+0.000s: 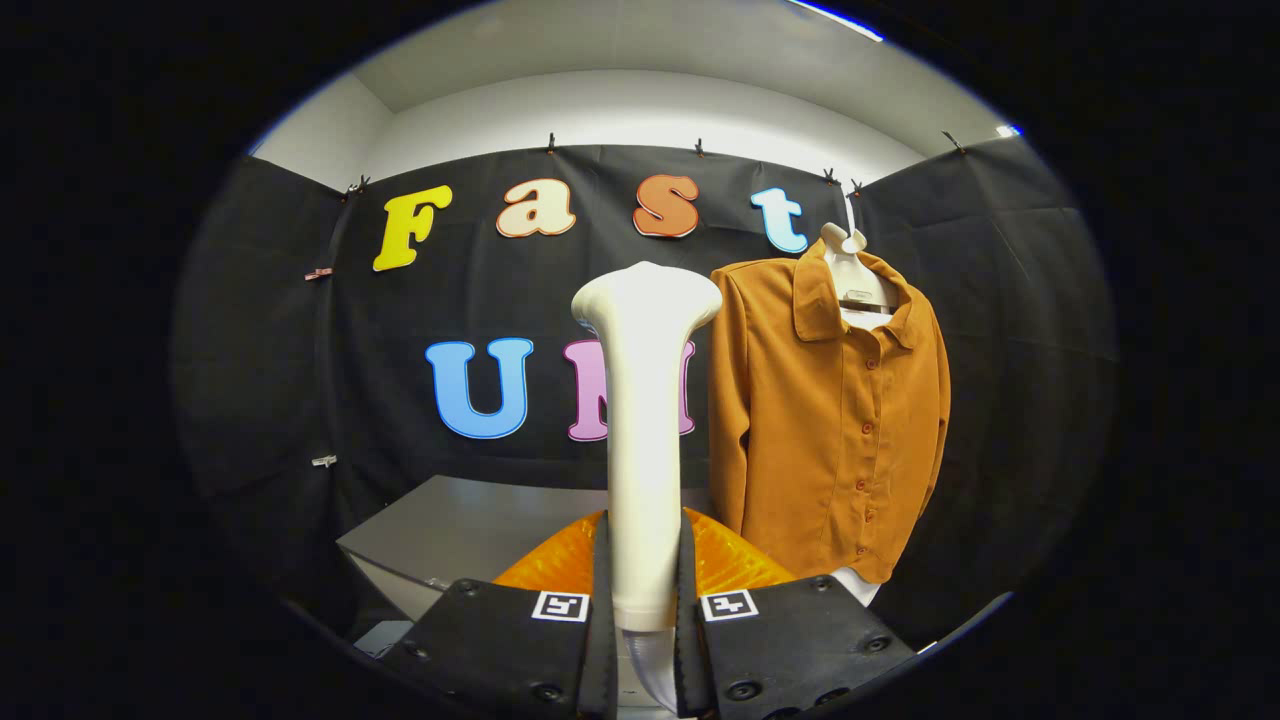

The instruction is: Iron the clothes twice with a garment steamer, once on the left side and once on the right side.

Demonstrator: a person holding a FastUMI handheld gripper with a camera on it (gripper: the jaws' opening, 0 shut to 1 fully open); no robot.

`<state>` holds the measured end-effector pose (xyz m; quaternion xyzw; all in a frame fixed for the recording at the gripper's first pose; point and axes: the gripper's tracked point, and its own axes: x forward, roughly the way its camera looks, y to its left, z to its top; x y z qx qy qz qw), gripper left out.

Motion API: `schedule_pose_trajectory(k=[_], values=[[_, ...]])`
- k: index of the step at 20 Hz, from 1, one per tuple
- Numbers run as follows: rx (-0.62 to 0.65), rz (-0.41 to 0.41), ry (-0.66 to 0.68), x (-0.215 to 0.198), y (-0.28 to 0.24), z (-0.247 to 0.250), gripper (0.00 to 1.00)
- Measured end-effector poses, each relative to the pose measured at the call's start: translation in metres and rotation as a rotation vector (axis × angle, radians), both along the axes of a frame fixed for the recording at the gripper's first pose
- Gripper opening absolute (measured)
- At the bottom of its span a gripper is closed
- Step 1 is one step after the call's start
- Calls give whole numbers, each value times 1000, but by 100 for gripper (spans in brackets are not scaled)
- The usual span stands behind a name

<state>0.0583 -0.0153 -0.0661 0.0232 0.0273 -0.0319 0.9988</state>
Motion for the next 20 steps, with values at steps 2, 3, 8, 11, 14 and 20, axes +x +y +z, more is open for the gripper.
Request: schedule_pose_trajectory(k=[2, 3, 8, 11, 14, 20], values=[[-3, 8, -4, 1, 1, 1, 26], [-4, 11, -5, 2, 1, 1, 26], [-3, 18, 0, 2, 3, -2, 26], [-3, 21, 1, 2, 4, -1, 26], [-7, 21, 1, 1, 5, -1, 26], [-21, 25, -1, 1, 9, 1, 26]])
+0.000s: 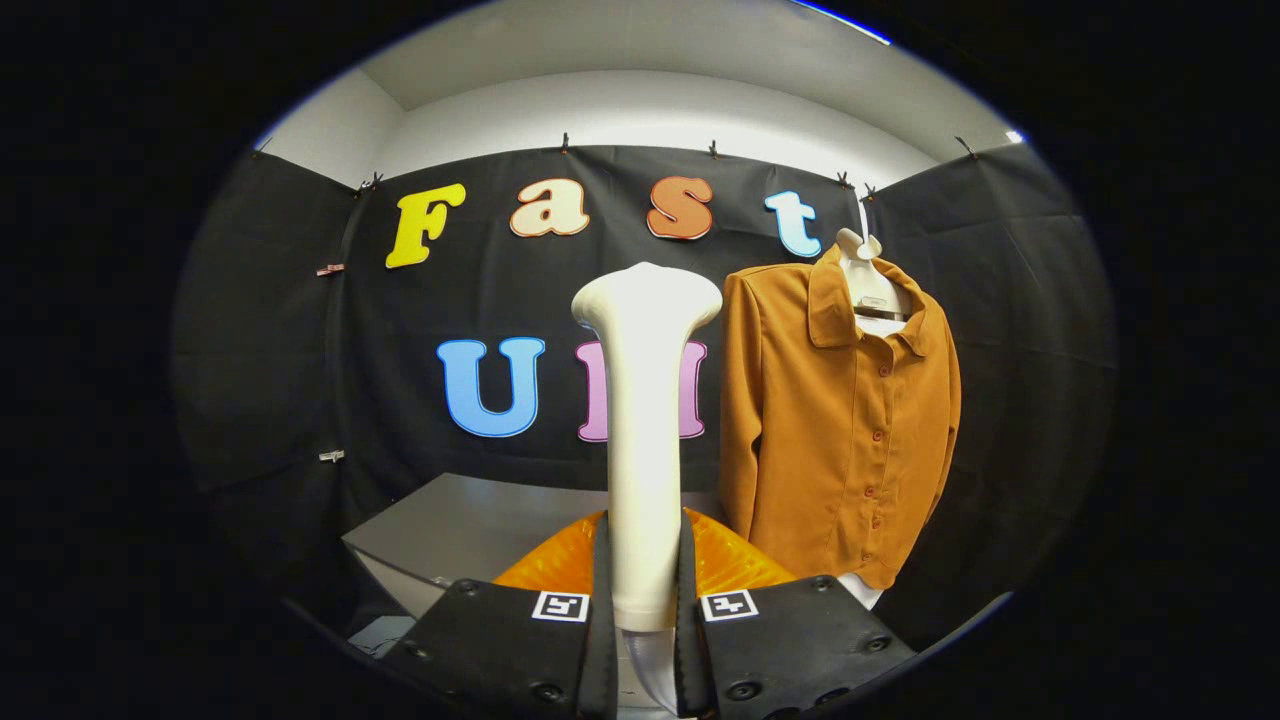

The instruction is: Iron the clothes twice with a garment steamer, once on the left side and once on the right side.

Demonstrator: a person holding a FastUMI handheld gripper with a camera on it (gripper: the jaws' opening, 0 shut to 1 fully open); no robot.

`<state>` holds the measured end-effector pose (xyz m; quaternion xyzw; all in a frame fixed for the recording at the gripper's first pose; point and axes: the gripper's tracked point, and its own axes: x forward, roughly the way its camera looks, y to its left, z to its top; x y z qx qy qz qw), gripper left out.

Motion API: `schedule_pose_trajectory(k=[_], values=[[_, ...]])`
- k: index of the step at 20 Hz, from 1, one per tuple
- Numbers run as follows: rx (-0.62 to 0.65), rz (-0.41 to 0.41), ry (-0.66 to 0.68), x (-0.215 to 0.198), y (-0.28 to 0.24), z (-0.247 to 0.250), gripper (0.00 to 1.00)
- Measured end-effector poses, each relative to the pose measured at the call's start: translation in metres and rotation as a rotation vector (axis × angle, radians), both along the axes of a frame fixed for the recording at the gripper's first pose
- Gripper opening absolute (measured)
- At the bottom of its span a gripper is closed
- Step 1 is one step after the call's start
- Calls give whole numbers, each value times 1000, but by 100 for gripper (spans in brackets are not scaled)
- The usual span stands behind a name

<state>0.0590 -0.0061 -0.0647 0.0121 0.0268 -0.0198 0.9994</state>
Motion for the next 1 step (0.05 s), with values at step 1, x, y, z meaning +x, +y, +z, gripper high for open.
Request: schedule_pose_trajectory(k=[1], values=[[-5, 0, 0, 0, 0, 0, 26]])
